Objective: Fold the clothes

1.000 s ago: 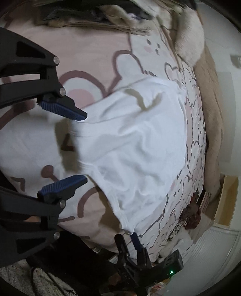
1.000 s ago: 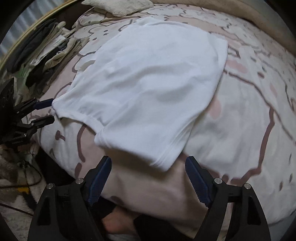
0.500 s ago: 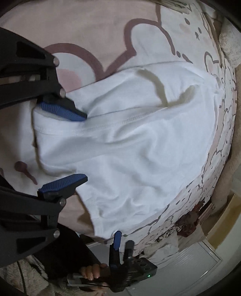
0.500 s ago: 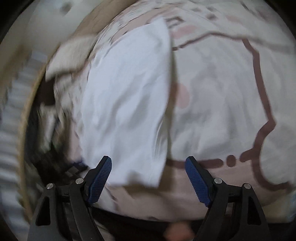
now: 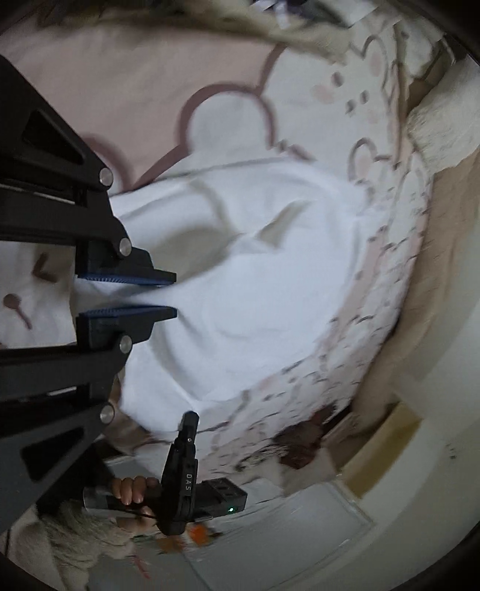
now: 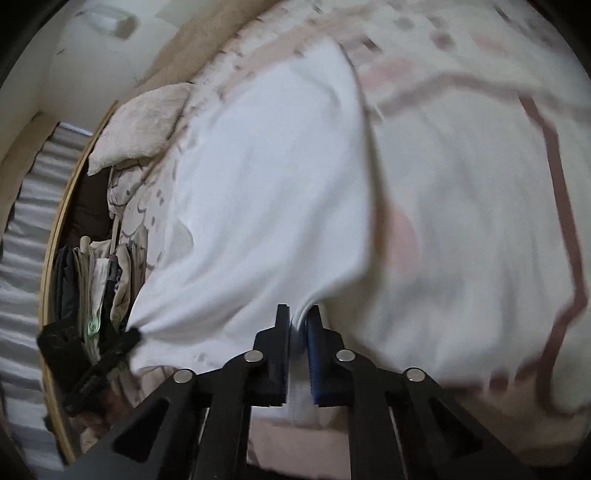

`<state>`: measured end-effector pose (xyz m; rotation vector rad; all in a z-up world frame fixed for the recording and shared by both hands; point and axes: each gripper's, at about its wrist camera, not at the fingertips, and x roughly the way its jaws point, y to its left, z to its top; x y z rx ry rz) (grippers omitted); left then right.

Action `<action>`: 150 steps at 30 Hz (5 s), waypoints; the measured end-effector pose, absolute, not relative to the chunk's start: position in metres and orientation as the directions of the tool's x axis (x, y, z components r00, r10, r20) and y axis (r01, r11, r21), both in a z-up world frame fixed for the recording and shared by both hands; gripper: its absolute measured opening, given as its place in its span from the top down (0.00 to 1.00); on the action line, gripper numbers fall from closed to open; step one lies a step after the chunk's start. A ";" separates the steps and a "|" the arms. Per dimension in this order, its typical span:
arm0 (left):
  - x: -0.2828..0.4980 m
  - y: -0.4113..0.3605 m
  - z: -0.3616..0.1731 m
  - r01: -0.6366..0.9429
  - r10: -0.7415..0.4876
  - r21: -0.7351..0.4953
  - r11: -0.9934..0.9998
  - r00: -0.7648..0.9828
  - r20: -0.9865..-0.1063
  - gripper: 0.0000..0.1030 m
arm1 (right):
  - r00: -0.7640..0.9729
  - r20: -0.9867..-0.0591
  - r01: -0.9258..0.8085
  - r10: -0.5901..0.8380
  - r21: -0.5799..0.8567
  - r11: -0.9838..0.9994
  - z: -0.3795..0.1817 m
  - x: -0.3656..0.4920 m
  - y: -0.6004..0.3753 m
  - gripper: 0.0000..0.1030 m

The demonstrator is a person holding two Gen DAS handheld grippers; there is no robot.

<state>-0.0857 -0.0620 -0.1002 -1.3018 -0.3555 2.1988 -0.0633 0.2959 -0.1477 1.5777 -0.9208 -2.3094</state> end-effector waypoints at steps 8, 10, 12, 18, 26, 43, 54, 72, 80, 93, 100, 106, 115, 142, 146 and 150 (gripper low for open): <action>-0.139 -0.100 -0.103 -0.155 0.438 -0.418 -0.895 -0.483 -0.758 0.89 | -0.502 -0.813 -0.042 -0.296 0.364 -0.930 -0.107 -0.147 0.267 0.92; -0.142 -0.106 -0.111 -0.133 0.391 -0.375 -0.917 -0.482 -0.784 0.89 | -0.505 -0.823 0.013 -0.261 0.295 -0.955 -0.101 -0.148 0.264 0.77; -0.135 -0.104 -0.113 -0.162 0.352 -0.313 -0.936 -0.498 -0.793 0.89 | -0.523 -0.833 0.068 -0.179 0.169 -0.983 -0.094 -0.137 0.263 0.14; -0.090 -0.090 -0.108 -0.339 0.315 -0.139 -0.931 -0.545 -0.777 0.89 | -0.706 -0.706 0.265 0.057 -0.337 -0.903 -0.081 -0.064 0.244 0.04; -0.037 -0.074 -0.104 -0.465 0.332 -0.037 -0.884 -0.573 -0.749 0.89 | -0.794 -0.607 0.571 0.023 -0.758 -0.314 -0.146 0.044 0.179 0.42; 0.015 0.000 -0.102 -0.720 0.243 0.586 -0.372 -0.685 -0.687 0.73 | -0.711 -0.703 0.700 0.031 -0.711 -0.061 -0.187 0.029 0.176 0.71; 0.023 0.026 -0.108 -0.744 0.247 0.630 -0.222 -0.668 -0.702 0.73 | -0.704 -0.711 0.706 0.011 -0.701 -0.100 -0.170 0.041 0.177 0.44; 0.037 0.034 -0.141 -0.558 0.231 0.700 0.445 -0.684 -0.692 0.60 | -0.592 -0.806 0.776 -0.007 -0.568 -0.273 -0.169 0.030 0.169 0.94; 0.027 0.048 -0.164 -0.547 0.035 0.426 0.721 -0.585 -0.810 0.60 | -0.594 -0.803 0.774 -0.040 -0.557 -0.300 -0.192 0.038 0.163 0.94; 0.015 0.072 -0.193 -0.604 -0.068 0.339 0.721 -0.549 -0.833 0.82 | -0.600 -0.797 0.774 -0.073 -0.555 -0.306 -0.198 0.039 0.169 0.94; 0.007 0.078 -0.156 -0.702 0.056 0.637 0.318 -0.657 -0.752 0.91 | -0.643 -0.760 0.735 -0.089 -0.581 -0.350 -0.184 0.039 0.172 0.94; -0.019 0.065 -0.076 -0.509 0.091 0.831 -0.223 -0.860 -0.503 0.91 | -0.827 -0.562 0.470 0.005 -0.697 -0.542 -0.107 0.015 0.190 0.94; -0.036 0.045 0.094 -0.257 0.153 0.702 -0.664 -0.966 -0.210 0.91 | -0.970 -0.119 -0.041 0.212 -0.781 -0.623 0.089 -0.018 0.206 0.96; -0.026 0.076 0.235 -0.481 0.385 0.191 -0.856 -0.838 -0.387 0.91 | -0.974 -0.218 0.139 -0.056 -0.389 -0.910 -0.004 0.113 0.090 0.24; -0.019 0.091 0.241 -0.495 0.395 0.221 -0.840 -0.838 -0.375 0.91 | -0.974 -0.225 0.112 -0.018 -0.411 -0.905 0.003 0.102 0.125 0.24; -0.017 0.094 0.241 -0.495 0.392 0.254 -0.831 -0.845 -0.365 0.91 | -0.973 -0.231 0.084 0.020 -0.432 -0.898 0.010 0.090 0.160 0.29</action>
